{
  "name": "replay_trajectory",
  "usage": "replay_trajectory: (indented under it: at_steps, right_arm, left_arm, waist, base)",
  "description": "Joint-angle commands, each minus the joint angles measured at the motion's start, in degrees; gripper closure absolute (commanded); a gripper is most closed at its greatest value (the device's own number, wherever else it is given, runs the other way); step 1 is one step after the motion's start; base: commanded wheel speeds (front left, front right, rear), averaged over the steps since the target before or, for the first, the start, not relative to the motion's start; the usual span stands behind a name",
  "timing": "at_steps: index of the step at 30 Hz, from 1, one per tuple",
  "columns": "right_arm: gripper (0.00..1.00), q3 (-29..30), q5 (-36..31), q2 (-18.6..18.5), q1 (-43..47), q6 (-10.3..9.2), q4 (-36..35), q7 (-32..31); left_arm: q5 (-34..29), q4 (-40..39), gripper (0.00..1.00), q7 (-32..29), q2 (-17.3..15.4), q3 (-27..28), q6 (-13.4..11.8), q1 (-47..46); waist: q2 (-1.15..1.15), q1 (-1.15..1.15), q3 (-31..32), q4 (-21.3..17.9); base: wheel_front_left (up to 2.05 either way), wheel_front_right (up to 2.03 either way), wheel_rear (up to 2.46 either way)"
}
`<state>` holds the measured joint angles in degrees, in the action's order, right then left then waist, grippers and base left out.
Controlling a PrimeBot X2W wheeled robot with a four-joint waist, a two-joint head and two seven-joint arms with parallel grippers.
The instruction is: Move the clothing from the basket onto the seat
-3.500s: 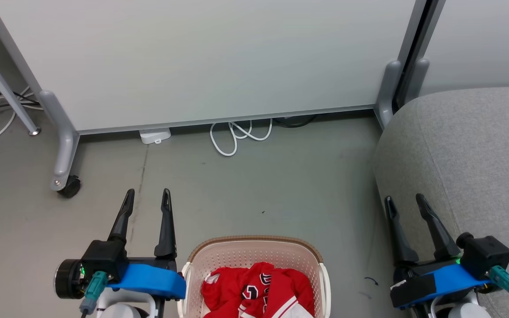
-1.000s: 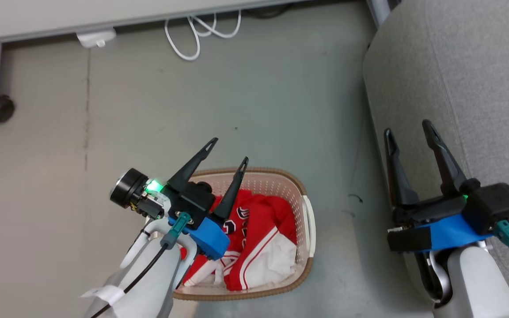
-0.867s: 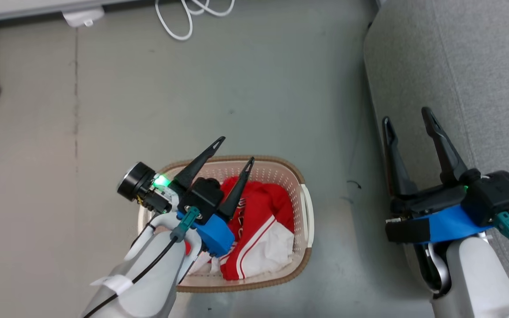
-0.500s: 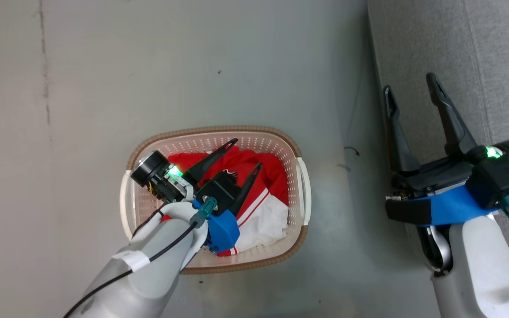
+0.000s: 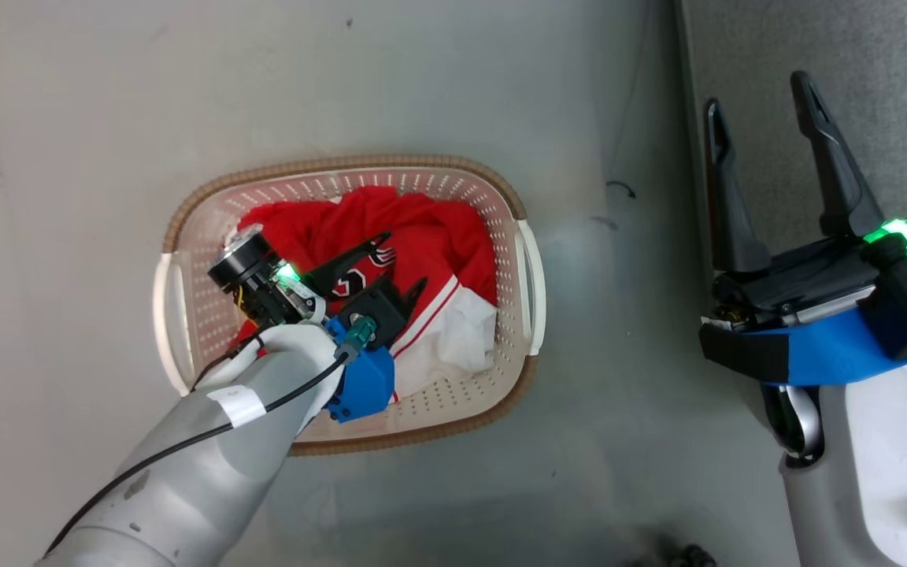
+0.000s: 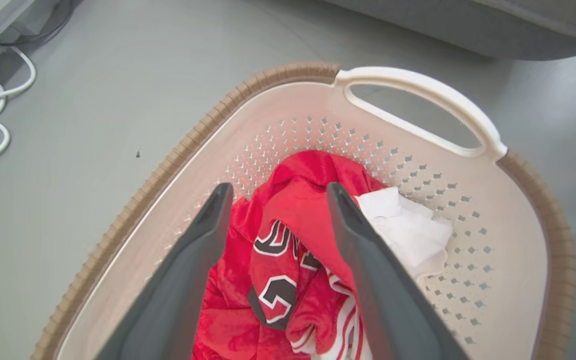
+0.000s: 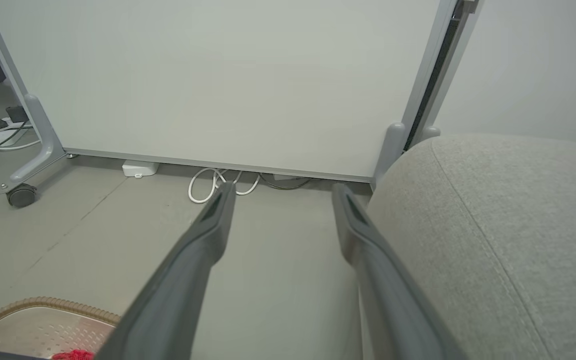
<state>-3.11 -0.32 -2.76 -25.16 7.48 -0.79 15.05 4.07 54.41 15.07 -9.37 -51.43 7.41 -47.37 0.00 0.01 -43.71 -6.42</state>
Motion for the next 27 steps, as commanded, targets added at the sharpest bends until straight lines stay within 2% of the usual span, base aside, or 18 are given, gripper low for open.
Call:
replay_trajectory:
  at_steps: [1, 14, 27]
  right_arm:
    - [0.0, 0.2, -0.25, -0.22, -1.07, 0.03, -0.86, 0.2]
    - [0.0, 0.1, -1.47, -0.23, -1.84, 0.03, -6.58, 0.2]
    - [0.0, -0.47, -1.04, -0.22, -1.13, 0.03, -9.32, 0.2]
  left_arm:
    - [0.37, 1.13, 0.0, 0.17, -0.3, -1.09, 0.08, -1.92]
    - [2.36, 11.33, 0.0, 0.16, -0.12, -7.03, 0.08, -10.16]
    - [3.98, 15.33, 0.0, 0.16, 0.31, -11.29, 0.08, -14.99]
  waist:
    - [0.0, -0.01, -2.58, -0.44]
    - [0.0, -0.01, -10.8, -0.3]
    - [0.0, -0.01, -15.7, -1.39]
  base:
    - [0.0, 0.0, 0.0]
    - [0.0, 0.0, 0.0]
    - [0.0, 0.0, 0.0]
